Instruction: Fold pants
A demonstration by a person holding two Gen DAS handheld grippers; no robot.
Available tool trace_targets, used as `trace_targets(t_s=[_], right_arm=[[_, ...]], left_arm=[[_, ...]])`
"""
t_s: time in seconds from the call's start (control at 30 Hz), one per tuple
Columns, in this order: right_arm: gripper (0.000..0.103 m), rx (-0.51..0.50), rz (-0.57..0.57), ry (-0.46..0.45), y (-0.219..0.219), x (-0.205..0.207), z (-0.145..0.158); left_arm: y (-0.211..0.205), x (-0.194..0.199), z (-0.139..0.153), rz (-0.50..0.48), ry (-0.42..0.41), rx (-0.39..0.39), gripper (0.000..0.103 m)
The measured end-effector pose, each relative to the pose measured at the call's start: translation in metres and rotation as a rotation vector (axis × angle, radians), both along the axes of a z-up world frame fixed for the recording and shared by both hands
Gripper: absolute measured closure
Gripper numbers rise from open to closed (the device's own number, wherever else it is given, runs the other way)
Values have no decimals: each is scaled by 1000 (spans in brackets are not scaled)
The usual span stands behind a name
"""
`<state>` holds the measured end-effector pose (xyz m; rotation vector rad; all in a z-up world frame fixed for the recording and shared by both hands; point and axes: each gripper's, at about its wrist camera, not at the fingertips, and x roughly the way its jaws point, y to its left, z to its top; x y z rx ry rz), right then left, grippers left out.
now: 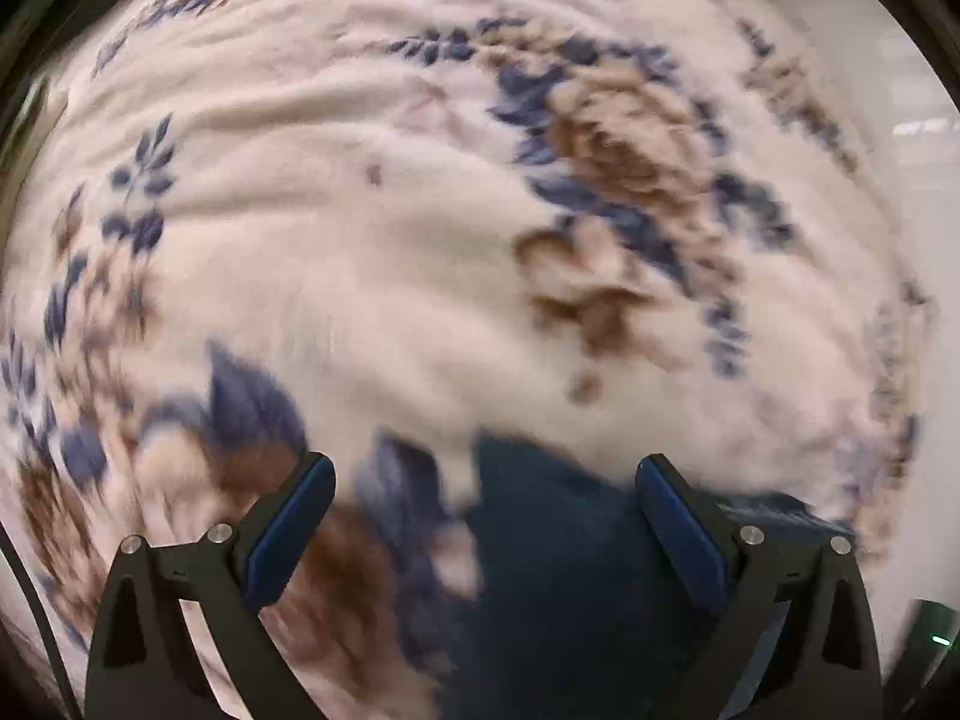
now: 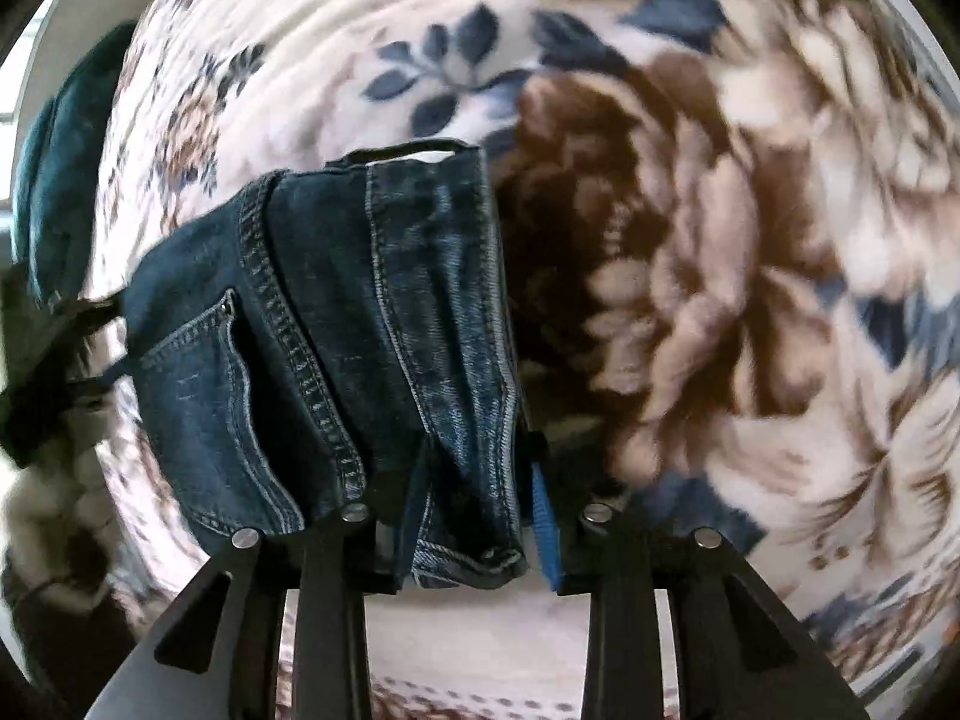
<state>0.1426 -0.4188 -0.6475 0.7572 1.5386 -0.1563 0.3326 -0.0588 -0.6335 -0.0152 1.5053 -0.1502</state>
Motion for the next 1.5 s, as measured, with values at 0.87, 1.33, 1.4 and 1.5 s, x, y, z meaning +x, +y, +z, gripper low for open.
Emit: trace_targets(t_s=[0.87,1.33,1.4,1.5], right_arm=[[41,-29,110,-36,-11,55,-20],[38,63,-105,-109,-5,-25,46],[38,129,-203,-96,-2,-42,32],[39,273,-379,-3,2,-62,-2]], left_arm=[[-7,-16,-6,-165,13,-136,26],[80,-115,47,271,117,-395,23],[87,-135,27,366,207,-446,23],[94,-159,2,523,321,-525,24]])
